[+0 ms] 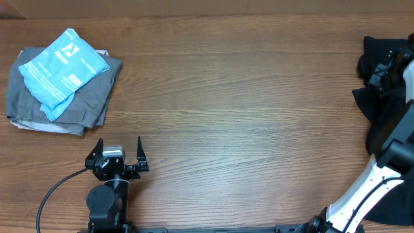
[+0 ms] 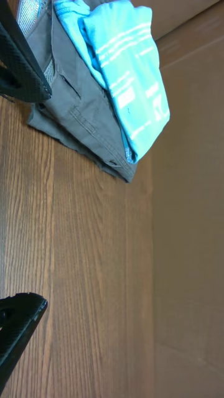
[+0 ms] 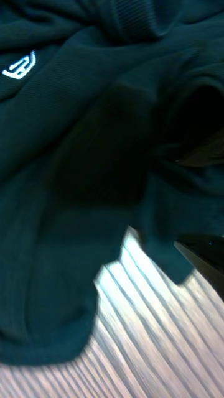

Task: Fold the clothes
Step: 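Reach the right gripper into the black shirt pile and grasp a shirt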

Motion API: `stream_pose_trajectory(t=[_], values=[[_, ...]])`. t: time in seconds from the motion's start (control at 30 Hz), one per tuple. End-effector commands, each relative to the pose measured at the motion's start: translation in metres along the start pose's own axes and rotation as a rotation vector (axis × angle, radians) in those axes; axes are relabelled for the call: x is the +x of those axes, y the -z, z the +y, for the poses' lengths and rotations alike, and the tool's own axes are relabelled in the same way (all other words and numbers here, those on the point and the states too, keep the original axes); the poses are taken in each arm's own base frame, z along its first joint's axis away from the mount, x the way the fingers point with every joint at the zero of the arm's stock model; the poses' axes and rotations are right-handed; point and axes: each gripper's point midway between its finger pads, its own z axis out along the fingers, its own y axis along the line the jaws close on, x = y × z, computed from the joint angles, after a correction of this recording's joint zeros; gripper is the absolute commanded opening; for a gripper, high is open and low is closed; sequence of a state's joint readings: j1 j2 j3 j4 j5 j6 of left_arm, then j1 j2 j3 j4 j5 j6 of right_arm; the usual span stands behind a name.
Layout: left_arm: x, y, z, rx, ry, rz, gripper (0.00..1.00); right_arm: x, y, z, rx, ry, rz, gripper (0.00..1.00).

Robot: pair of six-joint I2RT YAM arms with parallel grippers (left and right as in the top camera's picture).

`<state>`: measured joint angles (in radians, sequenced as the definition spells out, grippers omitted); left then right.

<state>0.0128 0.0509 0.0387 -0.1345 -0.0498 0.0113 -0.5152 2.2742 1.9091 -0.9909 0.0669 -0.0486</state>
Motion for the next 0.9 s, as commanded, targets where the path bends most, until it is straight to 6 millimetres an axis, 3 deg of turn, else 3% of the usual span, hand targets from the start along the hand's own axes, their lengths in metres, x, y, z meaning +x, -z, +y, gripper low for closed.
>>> stream_pose_trajectory(t=[0.0,0.43,0.87], values=[[0.001,0.000,0.002,-0.011,-0.019,0.001,1.00,-0.005,-0.006,-0.002,-0.001,-0.007,-0.009,0.40],[0.001,0.000,0.002,-0.011,-0.019,0.001,1.00,-0.023,-0.015,-0.002,-0.003,-0.010,-0.082,0.47],[0.001,0.000,0.002,-0.011,-0.019,0.001,1.00,-0.013,-0.032,-0.002,-0.002,-0.010,-0.074,0.45]])
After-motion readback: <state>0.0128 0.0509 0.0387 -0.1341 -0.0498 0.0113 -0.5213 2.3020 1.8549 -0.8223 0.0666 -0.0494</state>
